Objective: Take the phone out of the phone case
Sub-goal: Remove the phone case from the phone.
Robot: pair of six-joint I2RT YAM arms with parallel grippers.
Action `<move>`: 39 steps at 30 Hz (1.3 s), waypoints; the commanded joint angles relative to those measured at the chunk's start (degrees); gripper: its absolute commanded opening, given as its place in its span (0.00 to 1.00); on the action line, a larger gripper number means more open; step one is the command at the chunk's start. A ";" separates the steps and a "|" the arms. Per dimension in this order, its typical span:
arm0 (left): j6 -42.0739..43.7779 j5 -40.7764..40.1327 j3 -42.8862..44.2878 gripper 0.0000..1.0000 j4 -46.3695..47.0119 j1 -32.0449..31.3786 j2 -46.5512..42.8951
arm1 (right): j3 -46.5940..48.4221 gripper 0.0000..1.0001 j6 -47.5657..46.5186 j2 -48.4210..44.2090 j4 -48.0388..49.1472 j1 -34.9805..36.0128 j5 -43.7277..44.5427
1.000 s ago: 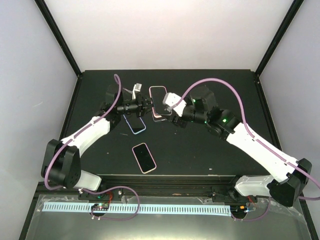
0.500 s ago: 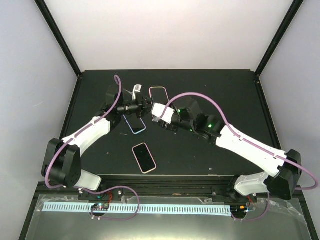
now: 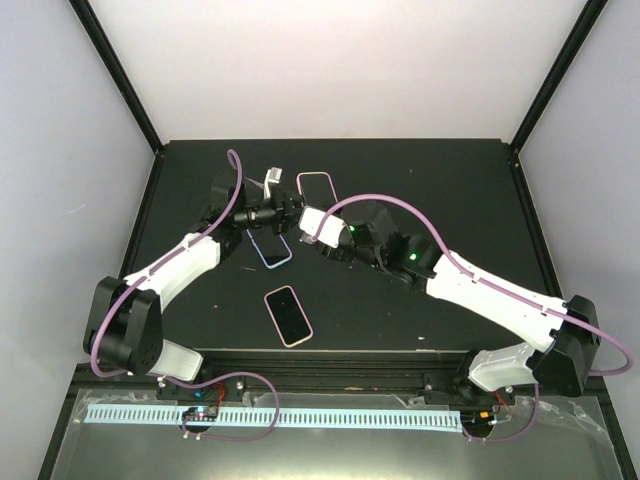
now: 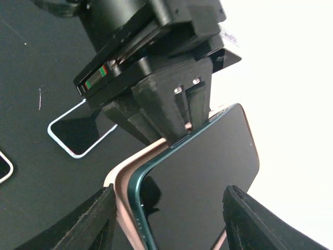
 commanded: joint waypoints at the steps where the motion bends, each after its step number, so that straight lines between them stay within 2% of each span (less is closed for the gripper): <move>1: 1.47 1.87 1.05 0.01 0.95 -0.23 0.03 | 3.68 0.58 2.84 -0.61 -1.07 -0.30 -0.72; 7: 2.14 1.91 1.19 0.01 0.05 -0.24 -0.45 | 2.49 0.56 1.43 -0.59 0.76 -0.29 2.10; 22: 0.61 5.66 1.97 0.02 3.21 -1.51 0.07 | -6.58 0.53 -12.62 0.60 13.94 0.06 13.12; 28: 0.96 7.88 1.70 0.02 3.11 -4.28 0.86 | -8.98 0.40 -20.45 2.56 25.20 0.07 18.92; 33: 1.07 8.46 2.00 0.02 2.95 -4.46 1.85 | -11.35 0.27 -24.97 1.35 32.07 0.12 19.94; 39: 2.75 7.51 1.81 0.02 2.00 -4.51 2.32 | -12.68 0.15 -27.26 -0.86 34.78 0.13 21.42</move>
